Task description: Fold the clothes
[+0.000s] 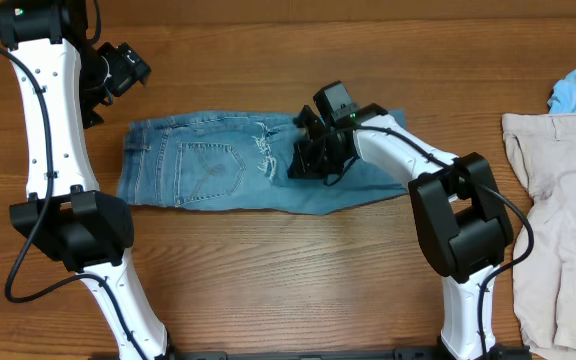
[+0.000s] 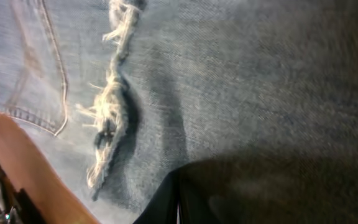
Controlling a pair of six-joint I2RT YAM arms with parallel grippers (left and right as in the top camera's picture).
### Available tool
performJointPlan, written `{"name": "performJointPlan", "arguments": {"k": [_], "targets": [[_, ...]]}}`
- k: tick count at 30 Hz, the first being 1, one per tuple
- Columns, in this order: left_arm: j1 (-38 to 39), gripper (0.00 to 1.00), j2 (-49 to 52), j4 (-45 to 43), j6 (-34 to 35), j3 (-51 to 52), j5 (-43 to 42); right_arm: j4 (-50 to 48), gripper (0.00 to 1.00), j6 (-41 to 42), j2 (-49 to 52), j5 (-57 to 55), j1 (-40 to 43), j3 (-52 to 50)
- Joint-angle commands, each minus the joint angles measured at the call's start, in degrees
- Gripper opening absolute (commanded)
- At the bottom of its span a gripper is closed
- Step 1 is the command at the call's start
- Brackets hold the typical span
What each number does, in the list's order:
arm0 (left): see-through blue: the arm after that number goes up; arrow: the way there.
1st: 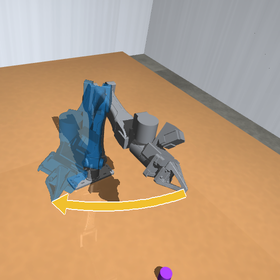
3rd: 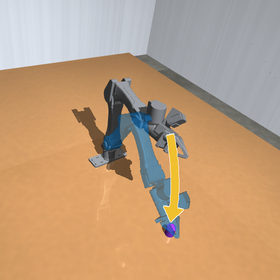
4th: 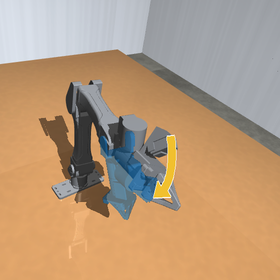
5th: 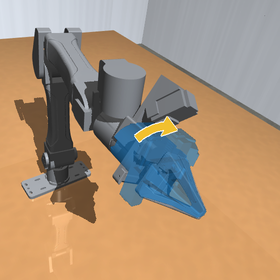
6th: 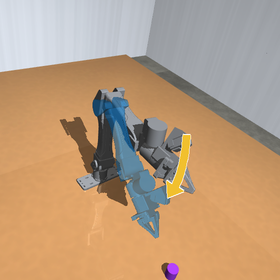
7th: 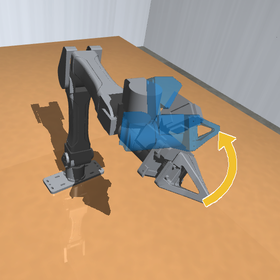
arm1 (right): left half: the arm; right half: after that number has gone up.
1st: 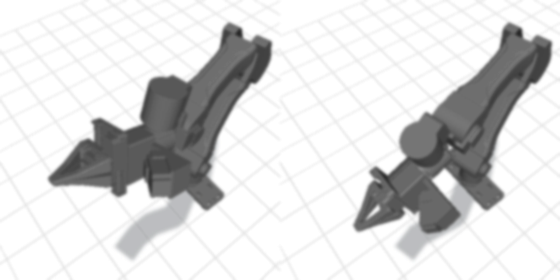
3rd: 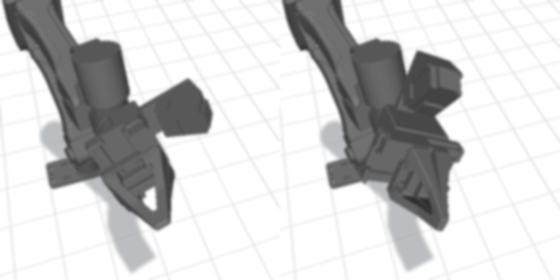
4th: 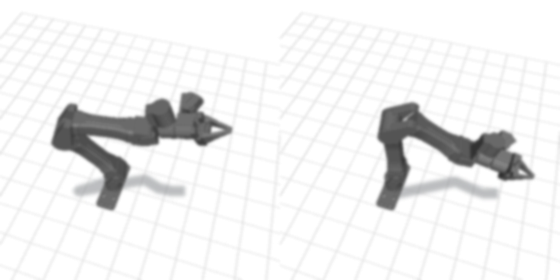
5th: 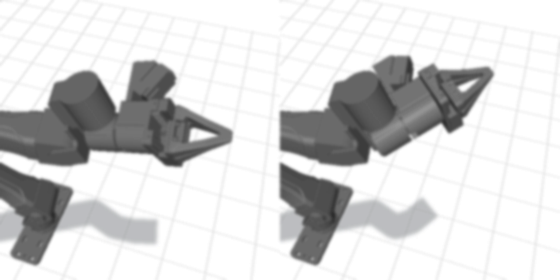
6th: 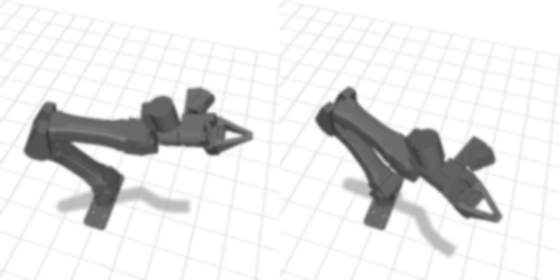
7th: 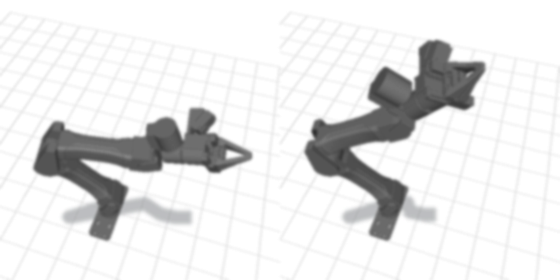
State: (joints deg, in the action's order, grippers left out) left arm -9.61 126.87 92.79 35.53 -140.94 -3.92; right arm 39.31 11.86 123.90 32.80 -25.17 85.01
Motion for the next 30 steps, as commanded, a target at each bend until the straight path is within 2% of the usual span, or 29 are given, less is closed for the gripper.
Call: {"name": "performJointPlan", "arguments": {"k": [1,4,9,18,20,22,23,27,30], "targets": [[0.3,1.00,-0.5,0.0,-1.1,-0.5,-0.2,-1.2,0.06,1.9,-1.2,-0.3,0.1,-3.6],[0.3,1.00,-0.5,0.0,-1.1,-0.5,-0.2,0.9,0.04,1.9,-2.1,0.6,0.4,-2.1],[0.3,1.00,-0.5,0.0,-1.1,-0.5,-0.2,4.3,0.04,1.9,-5.5,0.9,1.2,7.4],[0.3,1.00,-0.5,0.0,-1.1,-0.5,-0.2,-9.4,0.05,4.9,0.7,0.3,0.3,7.9],[0.3,1.00,-0.5,0.0,-1.1,-0.5,-0.2,-11.6,0.11,4.9,3.1,0.3,0.1,7.9],[0.3,1.00,-0.5,0.0,-1.1,-0.5,-0.2,-12.3,0.25,4.9,6.2,0.3,0.0,7.8],[0.3,1.00,-0.5,0.0,-1.1,-0.5,-0.2,-12.4,0.28,4.9,7.0,0.3,0.0,7.8],[0.3,1.00,-0.5,0.0,-1.1,-0.5,-0.2,-14.6,0.29,4.9,7.2,1.9,0.5,8.4],[0.3,1.00,-0.5,0.0,-1.1,-0.5,-0.2,-12.9,0.37,4.9,3.8,9.7,3.9,13.3]]}}
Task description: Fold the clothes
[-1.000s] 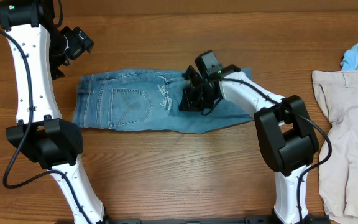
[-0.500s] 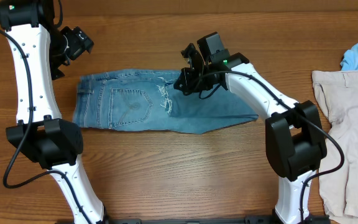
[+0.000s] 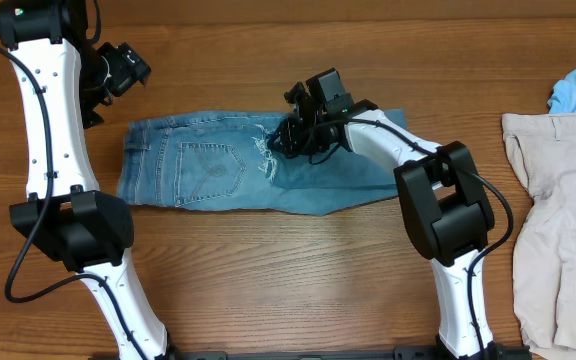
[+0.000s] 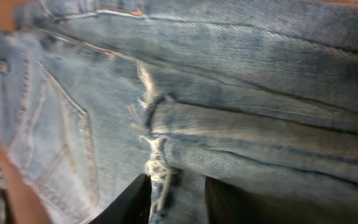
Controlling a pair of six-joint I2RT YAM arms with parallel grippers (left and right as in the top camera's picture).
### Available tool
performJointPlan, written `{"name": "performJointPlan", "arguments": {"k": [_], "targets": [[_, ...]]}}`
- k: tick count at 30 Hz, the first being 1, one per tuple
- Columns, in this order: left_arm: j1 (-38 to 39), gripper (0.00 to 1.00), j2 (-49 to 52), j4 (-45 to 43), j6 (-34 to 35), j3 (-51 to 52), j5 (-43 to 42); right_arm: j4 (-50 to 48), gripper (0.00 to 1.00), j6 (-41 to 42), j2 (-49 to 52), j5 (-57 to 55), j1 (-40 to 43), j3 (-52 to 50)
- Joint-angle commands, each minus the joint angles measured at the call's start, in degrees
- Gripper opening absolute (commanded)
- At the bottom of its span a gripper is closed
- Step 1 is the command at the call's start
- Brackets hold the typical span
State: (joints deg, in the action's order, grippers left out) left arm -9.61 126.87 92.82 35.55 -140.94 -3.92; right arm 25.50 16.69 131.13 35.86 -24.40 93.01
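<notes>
Blue denim shorts lie flat across the middle of the table, back pocket up. Their frayed leg hem runs down the right wrist view, and the cloth to its right is rucked into ridges. My right gripper is low over that hem, near the shorts' far edge. In its own view the gripper is open by a narrow gap, with the frayed edge between the black fingers. My left gripper hangs off the shorts' far left corner, holding nothing; whether it is open is unclear.
Beige trousers lie at the table's right edge, with a light blue cloth just beyond them. Both arm bases stand at the near edge. Bare wood lies in front of the shorts.
My right gripper has moved left and farther away, from the middle of the leg to the frayed hem. Its fingers, then together, now stand slightly apart. The left arm has not moved.
</notes>
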Motion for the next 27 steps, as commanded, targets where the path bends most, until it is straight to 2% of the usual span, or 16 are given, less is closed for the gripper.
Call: {"name": "performJointPlan", "arguments": {"k": [1,5,6,8,9,12,15,27], "targets": [[0.3,1.00,-0.5,-0.1,-1.1,-0.5,-0.2,3.0,0.38,0.1,-4.8,6.6,4.4,7.0],[0.3,1.00,-0.5,0.0,-1.1,-0.5,-0.2,19.1,0.49,-3.7,-11.1,6.7,13.7,13.7],[0.3,1.00,-0.5,0.0,-1.1,-0.5,-0.2,26.1,0.56,-7.7,-12.8,6.6,19.1,13.9],[0.3,1.00,-0.5,-0.1,-1.1,-0.5,-0.2,32.3,0.69,-11.5,-12.9,5.1,23.9,13.9],[0.3,1.00,-0.5,-0.1,-1.1,-0.5,-0.2,36.7,0.73,-13.3,-12.7,1.4,27.3,13.9],[0.3,1.00,-0.5,-0.1,-1.1,-0.5,-0.2,41.7,0.81,-15.7,-12.6,-7.6,32.4,13.8],[0.3,1.00,-0.5,-0.1,-1.1,-0.5,-0.2,42.6,1.00,-15.0,-12.6,-11.2,37.2,13.8],[0.3,1.00,-0.5,-0.1,-1.1,-0.5,-0.2,42.1,1.00,-15.0,-12.6,-11.3,38.4,13.8]]}}
